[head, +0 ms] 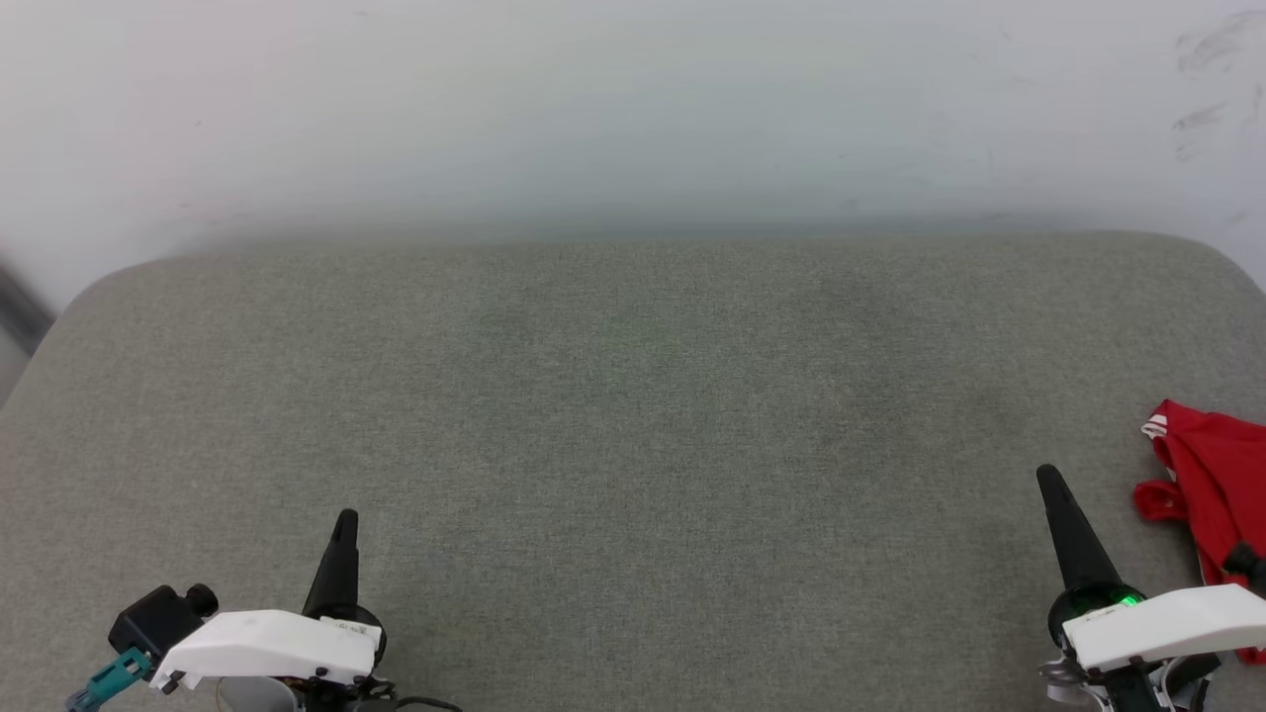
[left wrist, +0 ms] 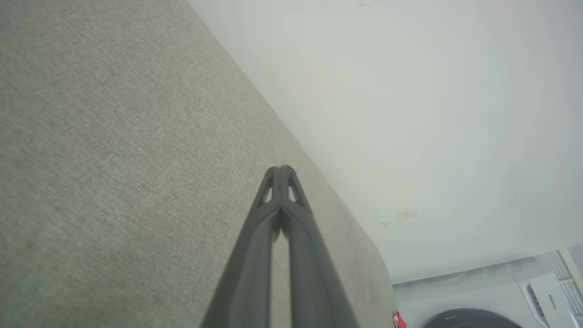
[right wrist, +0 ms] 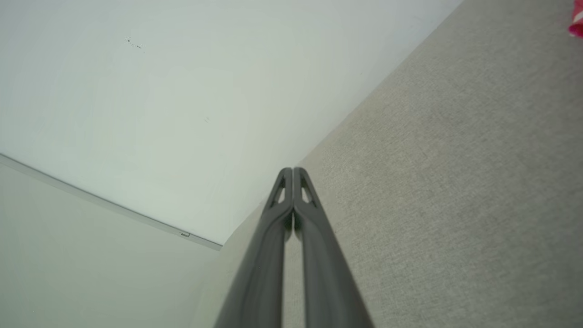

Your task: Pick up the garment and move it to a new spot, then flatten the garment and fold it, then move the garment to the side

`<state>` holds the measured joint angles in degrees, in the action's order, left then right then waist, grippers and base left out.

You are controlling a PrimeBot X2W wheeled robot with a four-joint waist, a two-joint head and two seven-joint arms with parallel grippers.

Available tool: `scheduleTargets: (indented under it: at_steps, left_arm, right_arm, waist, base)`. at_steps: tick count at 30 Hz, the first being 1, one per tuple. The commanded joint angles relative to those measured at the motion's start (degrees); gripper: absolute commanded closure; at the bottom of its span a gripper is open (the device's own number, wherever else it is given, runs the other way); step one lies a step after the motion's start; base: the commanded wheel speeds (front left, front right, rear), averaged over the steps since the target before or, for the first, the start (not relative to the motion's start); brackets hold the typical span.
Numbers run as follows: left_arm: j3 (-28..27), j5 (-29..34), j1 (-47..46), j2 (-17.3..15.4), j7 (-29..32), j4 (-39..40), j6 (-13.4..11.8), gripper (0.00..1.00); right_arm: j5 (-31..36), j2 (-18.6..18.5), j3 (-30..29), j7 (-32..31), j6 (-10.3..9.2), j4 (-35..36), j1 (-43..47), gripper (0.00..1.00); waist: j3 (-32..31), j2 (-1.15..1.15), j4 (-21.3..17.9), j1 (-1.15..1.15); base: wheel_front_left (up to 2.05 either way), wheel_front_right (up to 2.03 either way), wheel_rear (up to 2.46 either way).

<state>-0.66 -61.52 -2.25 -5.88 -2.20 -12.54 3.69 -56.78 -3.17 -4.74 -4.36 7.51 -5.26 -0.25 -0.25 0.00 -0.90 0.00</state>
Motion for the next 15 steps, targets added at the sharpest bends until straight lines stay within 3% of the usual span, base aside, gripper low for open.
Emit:
scheduleTargets:
  at_steps: [1, 15]
  left_arm:
    - [-0.5, -1.2, -1.4, 0.0, 0.3, 0.3, 0.4, 1.00]
    - [-1.9, -8.8, -2.3, 0.8, 2.5, -0.1, 1.4, 1.00]
  right_arm:
    - [-1.6, -0.3, -0.1, -0.1, -0.01, 0.2, -1.7, 1.00]
    - [-10.4, -0.3, -0.4, -0.5, -0.01, -2.1, -2.9, 1.00]
  waist:
    - [0.0, 0.00, 0.0, 0.00]
    - [0.1, 0.00, 0.2, 0.00]
  base:
    - [0.00, 0.00, 0.00]
    - [0.00, 0.00, 0.00]
